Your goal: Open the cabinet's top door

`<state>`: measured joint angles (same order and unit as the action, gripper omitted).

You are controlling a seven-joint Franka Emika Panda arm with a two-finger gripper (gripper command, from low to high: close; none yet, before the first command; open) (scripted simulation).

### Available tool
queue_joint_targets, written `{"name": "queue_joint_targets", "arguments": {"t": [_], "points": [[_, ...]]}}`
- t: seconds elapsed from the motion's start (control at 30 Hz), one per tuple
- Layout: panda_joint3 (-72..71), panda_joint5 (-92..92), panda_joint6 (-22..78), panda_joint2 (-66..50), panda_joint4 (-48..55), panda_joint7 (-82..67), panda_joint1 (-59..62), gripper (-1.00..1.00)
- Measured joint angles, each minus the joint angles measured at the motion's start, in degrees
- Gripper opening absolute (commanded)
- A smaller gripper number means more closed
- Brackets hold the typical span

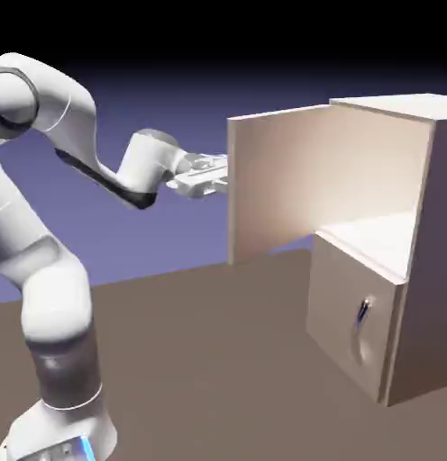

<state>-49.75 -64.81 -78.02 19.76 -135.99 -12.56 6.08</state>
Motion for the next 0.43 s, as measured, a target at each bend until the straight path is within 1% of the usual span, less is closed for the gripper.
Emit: {"name": "queue_joint_targets", "arguments": {"t": [0.23,0.43], "points": [[-7.63,0.98,17.32,-13.86,10.9,4.66,2.36,-1.0],[-8.79,0.07,31.1,-26.32,19.95,9.65,-1.0,-1.0]]}}
